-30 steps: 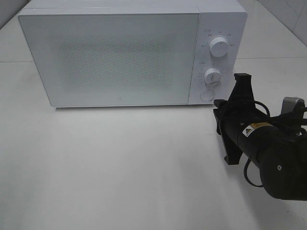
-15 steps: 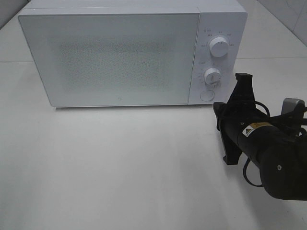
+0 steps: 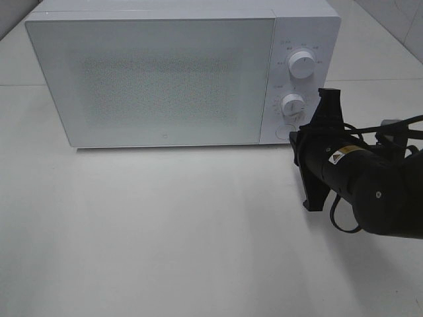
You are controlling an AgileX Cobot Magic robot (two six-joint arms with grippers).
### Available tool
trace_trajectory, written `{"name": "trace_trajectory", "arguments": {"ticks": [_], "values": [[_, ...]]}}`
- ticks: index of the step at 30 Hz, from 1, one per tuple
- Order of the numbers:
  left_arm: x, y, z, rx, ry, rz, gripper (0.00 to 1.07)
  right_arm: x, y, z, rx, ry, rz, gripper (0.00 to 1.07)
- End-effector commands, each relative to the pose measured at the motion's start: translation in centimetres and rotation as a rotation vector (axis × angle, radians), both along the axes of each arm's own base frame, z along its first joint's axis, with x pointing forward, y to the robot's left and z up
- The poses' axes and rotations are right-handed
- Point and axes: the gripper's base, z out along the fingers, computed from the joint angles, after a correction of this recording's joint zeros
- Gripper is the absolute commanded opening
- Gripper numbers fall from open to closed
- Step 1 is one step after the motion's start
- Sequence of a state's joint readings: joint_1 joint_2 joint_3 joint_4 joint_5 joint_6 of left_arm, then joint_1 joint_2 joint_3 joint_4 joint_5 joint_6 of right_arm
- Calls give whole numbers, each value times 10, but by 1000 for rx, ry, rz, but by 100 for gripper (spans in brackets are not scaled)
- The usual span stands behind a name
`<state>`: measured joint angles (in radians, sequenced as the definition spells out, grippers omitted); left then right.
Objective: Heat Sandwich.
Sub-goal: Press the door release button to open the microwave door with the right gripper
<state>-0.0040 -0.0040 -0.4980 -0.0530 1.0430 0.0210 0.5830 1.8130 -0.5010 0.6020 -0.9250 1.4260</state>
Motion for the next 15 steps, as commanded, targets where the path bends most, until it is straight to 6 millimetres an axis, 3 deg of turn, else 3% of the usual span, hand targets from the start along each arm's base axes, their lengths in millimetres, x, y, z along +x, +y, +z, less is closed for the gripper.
{"name": "trace_trajectory", "arguments": {"ticks": [1, 15], "values": [[-3, 0, 0, -9, -30, 5, 103, 6, 1, 2, -38, 6, 32, 1], [-3, 0, 0, -9, -30, 5, 103, 33, 9, -26, -40, -4, 2, 1]]}}
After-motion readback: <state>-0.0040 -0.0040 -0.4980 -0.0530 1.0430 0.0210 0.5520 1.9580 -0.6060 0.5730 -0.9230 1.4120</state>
